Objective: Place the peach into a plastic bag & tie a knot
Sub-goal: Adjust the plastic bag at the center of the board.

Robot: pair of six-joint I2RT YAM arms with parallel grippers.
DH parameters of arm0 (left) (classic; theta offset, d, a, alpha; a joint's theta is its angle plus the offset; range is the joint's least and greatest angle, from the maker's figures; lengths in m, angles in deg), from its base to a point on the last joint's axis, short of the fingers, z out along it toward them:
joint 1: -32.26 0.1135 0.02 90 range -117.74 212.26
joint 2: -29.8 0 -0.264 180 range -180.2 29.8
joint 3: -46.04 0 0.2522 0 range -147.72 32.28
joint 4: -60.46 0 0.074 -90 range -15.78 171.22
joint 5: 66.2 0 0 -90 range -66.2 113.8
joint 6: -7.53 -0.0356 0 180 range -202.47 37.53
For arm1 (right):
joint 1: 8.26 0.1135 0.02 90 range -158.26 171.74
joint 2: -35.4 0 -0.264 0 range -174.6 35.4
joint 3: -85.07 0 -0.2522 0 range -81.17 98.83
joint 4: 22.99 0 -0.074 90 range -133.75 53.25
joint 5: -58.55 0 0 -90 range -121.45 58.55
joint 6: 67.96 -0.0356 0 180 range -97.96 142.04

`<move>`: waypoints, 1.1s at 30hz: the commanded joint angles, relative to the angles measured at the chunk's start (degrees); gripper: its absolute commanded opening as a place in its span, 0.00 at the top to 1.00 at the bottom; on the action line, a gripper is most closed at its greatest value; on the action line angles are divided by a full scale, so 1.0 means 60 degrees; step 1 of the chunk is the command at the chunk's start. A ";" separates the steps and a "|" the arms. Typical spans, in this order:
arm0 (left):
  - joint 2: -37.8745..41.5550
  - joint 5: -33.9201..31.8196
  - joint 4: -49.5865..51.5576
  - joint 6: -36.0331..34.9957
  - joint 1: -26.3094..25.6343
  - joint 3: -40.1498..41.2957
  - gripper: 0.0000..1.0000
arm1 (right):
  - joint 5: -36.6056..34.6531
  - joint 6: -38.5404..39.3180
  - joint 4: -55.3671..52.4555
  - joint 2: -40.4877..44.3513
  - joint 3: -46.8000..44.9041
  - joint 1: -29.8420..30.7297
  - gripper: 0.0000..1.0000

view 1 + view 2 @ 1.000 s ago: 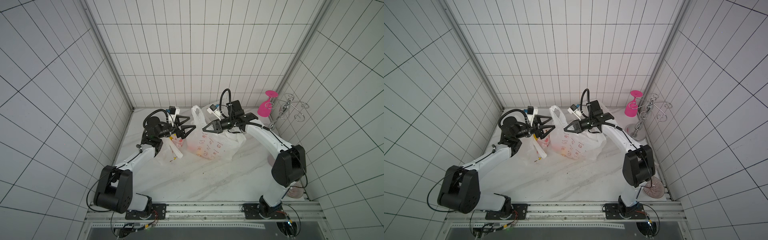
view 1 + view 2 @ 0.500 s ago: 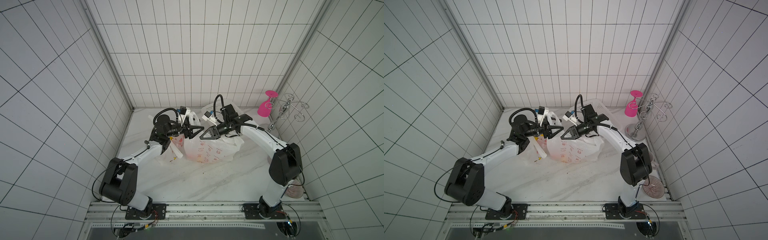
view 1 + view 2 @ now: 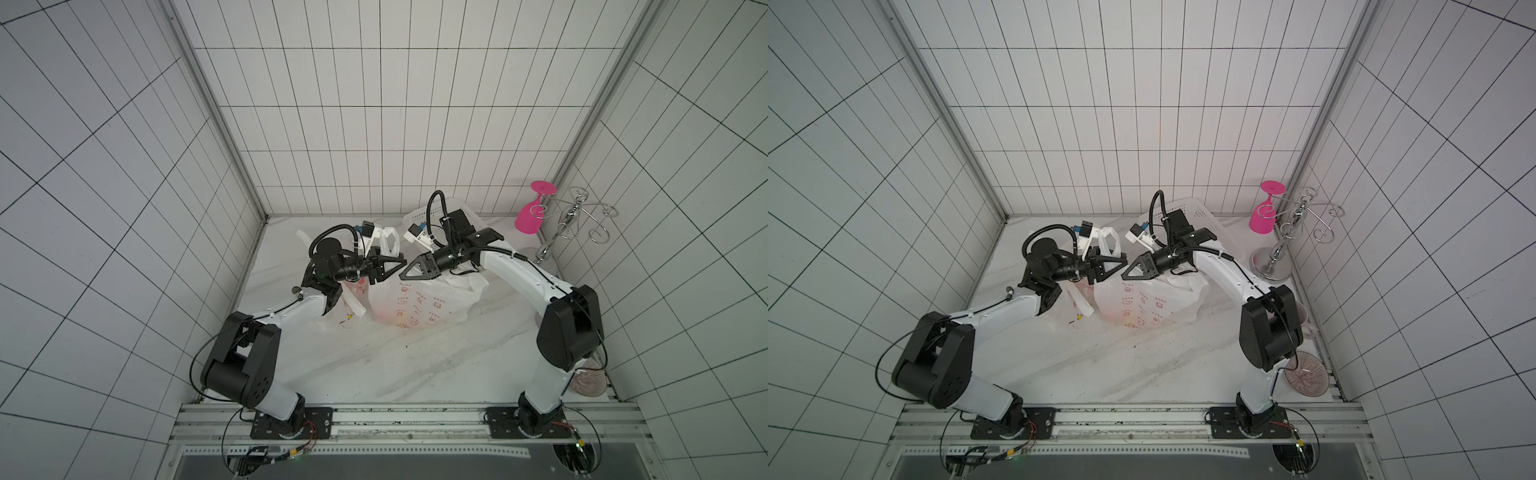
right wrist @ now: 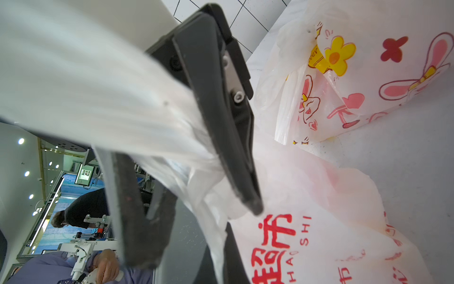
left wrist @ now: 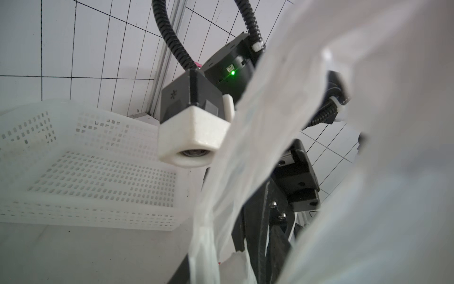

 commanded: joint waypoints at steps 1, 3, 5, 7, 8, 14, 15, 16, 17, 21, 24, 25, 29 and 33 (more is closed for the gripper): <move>0.0019 0.0048 -0.0295 0.0196 0.0027 -0.0164 0.73 | 0.0122 -0.0113 0.0195 -0.0034 0.0768 0.0125 1.00; -0.0070 0.0096 -0.0407 0.0455 0.0014 -0.0311 0.85 | -0.0257 -0.0325 0.0396 0.0066 0.0645 0.0139 1.00; -0.0092 0.0183 -0.0524 0.0662 -0.0002 -0.0360 0.95 | -0.0720 -0.0727 0.0756 0.0244 0.0455 0.0132 0.99; 0.0011 0.0048 -0.0223 0.0664 0.0020 -0.0345 1.00 | -0.1280 -0.1317 0.1200 0.0549 0.0177 0.0105 0.85; 0.0089 -0.0101 0.0180 0.0544 0.0047 -0.0368 1.00 | -0.1487 -0.1502 0.1311 0.0727 0.0050 0.0103 0.78; 0.0637 -0.1293 0.3946 -0.1203 0.0148 -0.0795 1.00 | -0.4723 -0.2751 0.1303 0.2744 -0.1002 -0.0109 0.48; 0.0680 -0.1366 0.4168 -0.1294 0.0131 -0.0813 1.00 | -0.5124 -0.2929 0.1159 0.3022 -0.0945 -0.0131 0.46; 0.0711 -0.1459 0.4235 -0.1277 0.0115 -0.0800 1.00 | -0.5731 -0.3091 0.0882 0.3196 -0.0737 -0.0046 0.43; 0.0698 -0.1448 0.4242 -0.1206 0.0100 -0.0813 1.00 | -0.6190 -0.3138 0.0571 0.3261 -0.0446 0.0117 0.43; 0.0631 -0.1608 0.4817 -0.1359 -0.0109 -0.1253 1.00 | -0.8497 -0.3147 -0.0649 0.2850 0.1216 0.1351 0.34; 0.0651 -0.1652 0.5049 -0.1278 -0.0224 -0.1516 0.99 | -0.9818 -0.3000 -0.1039 0.2168 0.2335 0.2078 0.30; 0.0702 -0.1652 0.5060 -0.1203 -0.0236 -0.1532 0.98 | -1.0090 -0.2924 -0.1034 0.1976 0.2547 0.2243 0.29; 0.0876 -0.1515 0.5059 -0.1085 -0.0348 -0.1436 0.96 | -1.0308 -0.2788 -0.0956 0.1264 0.3397 0.2577 0.28; 0.0952 -0.1524 0.5066 -0.1114 -0.0534 -0.1249 0.96 | -1.0343 -0.3073 -0.0447 0.1042 0.3688 0.2579 0.30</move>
